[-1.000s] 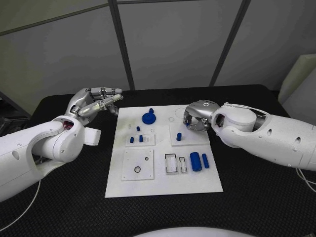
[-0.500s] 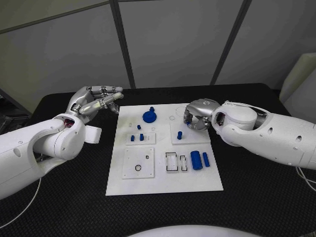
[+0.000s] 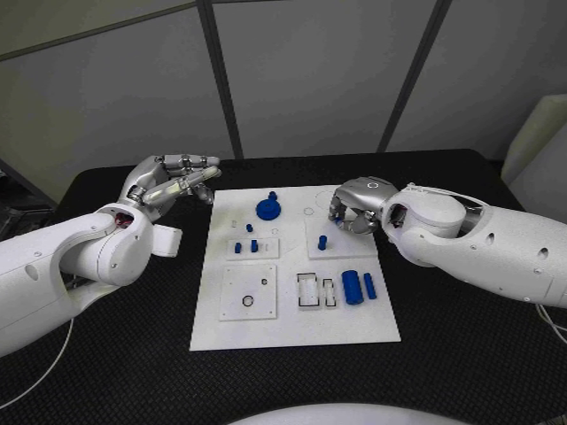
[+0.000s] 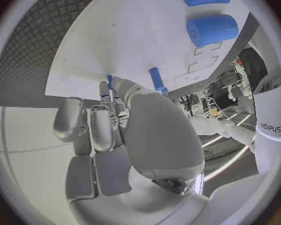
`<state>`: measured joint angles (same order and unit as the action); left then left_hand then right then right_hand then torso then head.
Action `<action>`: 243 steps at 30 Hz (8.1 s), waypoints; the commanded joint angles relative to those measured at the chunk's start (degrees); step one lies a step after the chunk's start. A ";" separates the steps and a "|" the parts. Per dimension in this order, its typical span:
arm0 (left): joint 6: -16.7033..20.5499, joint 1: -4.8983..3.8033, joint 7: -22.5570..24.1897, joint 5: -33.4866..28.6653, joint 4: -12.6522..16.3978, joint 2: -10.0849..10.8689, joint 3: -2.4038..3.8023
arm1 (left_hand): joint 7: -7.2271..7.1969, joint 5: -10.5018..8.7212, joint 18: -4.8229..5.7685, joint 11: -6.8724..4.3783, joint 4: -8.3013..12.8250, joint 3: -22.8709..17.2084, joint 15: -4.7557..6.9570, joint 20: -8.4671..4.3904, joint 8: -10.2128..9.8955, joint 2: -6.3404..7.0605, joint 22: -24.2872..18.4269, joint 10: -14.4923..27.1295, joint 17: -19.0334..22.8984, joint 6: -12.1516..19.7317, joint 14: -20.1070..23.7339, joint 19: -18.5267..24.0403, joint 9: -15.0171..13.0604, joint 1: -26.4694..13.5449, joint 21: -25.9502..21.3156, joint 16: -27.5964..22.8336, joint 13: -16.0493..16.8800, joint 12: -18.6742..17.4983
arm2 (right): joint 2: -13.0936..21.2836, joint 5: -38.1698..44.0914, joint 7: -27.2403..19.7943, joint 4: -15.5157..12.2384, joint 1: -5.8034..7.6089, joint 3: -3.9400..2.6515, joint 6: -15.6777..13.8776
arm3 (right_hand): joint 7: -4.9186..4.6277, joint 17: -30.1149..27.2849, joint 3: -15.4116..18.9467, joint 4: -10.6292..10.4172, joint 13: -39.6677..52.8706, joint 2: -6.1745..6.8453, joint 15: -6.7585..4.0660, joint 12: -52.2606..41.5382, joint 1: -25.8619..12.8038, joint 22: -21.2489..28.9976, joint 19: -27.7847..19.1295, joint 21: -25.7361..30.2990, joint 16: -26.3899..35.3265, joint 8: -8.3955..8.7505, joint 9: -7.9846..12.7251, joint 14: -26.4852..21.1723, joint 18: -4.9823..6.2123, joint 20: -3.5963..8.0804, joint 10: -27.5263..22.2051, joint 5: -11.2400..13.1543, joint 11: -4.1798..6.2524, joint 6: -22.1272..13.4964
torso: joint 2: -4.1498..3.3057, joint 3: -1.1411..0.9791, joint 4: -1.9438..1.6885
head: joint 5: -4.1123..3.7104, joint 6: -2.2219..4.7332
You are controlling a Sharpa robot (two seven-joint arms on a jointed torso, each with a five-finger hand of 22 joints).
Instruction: Assemble the parts on the task board
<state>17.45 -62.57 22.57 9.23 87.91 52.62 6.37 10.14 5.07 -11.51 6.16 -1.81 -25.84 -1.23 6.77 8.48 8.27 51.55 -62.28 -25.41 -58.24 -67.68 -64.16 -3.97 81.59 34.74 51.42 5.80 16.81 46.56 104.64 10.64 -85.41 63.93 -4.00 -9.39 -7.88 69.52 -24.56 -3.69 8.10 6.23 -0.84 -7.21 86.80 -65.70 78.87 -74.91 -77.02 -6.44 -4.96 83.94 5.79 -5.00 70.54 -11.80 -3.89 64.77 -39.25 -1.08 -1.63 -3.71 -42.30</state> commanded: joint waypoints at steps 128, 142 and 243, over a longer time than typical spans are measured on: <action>-1.58 -0.22 -1.63 -0.21 -4.35 -4.58 0.03 | 0.65 -0.15 1.10 0.31 0.21 0.94 -0.39 0.29 0.53 -0.59 -0.26 1.63 0.44 1.02 0.63 0.58 0.06 -0.34 -0.86 -0.38 0.24 1.04 | -9.68 -4.31 -5.53 -7.02 -8.26 1.09 -1.83 | -0.45 0.12 -2.42 2.32 0.01 0.48 0.05 1.60 -1.87 -1.18 0.41 -1.13 -0.71 0.83 0.00 2.63 -0.99 -0.06 0.85 -1.34 -0.12 0.17 | -0.05 0.16 -0.04 | 13.22 -4.75; -1.86 -0.22 -1.83 -0.21 -4.44 -4.67 0.01 | 0.67 -0.16 1.10 0.33 0.21 1.02 -0.41 0.30 0.56 -0.59 -0.28 1.71 0.47 1.08 0.66 0.59 0.06 -0.37 -0.90 -0.38 0.26 1.11 | -9.64 -3.86 -4.72 -7.15 -8.26 1.25 -2.04 | -0.47 0.03 -2.32 2.43 0.02 0.63 0.05 1.80 -2.37 -1.11 0.32 -1.09 -0.71 0.94 0.00 2.61 -0.97 -0.07 0.80 -1.23 -0.13 0.12 | -0.05 0.18 -0.07 | 13.11 -4.78; -3.09 -0.15 -2.94 -0.20 -4.89 -3.86 -0.32 | 0.74 -0.19 1.10 0.43 0.10 1.68 -0.54 0.45 0.78 -0.63 -0.48 2.26 0.69 1.47 0.92 0.69 0.03 -0.67 -1.24 -0.38 0.37 1.60 | 1.00 -5.21 1.98 -8.91 -2.45 -2.77 8.13 | -0.38 -3.90 6.54 -0.43 -4.02 -0.05 0.58 -5.01 -4.46 4.30 -1.02 3.01 0.49 1.93 0.35 1.81 -0.03 -0.85 -6.78 -1.09 -0.69 -5.63 | 0.30 0.13 0.32 | 6.53 -1.30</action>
<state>14.98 -62.64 19.55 9.14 83.01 48.84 6.02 10.74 5.07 -11.51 6.79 -1.73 -24.34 -1.85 7.18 8.93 7.82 51.13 -60.41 -24.78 -57.22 -67.06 -63.76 -3.94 81.14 33.85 51.25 6.10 18.22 47.68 99.00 12.95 -94.41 61.44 -6.77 -2.06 -8.32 65.56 -17.80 -4.10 4.12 6.61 0.18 -12.13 82.33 -61.32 77.41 -71.61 -76.20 -4.15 -4.53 83.94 5.79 -5.82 63.53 -12.96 -4.59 58.81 -38.98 -0.95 -1.31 2.80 -43.56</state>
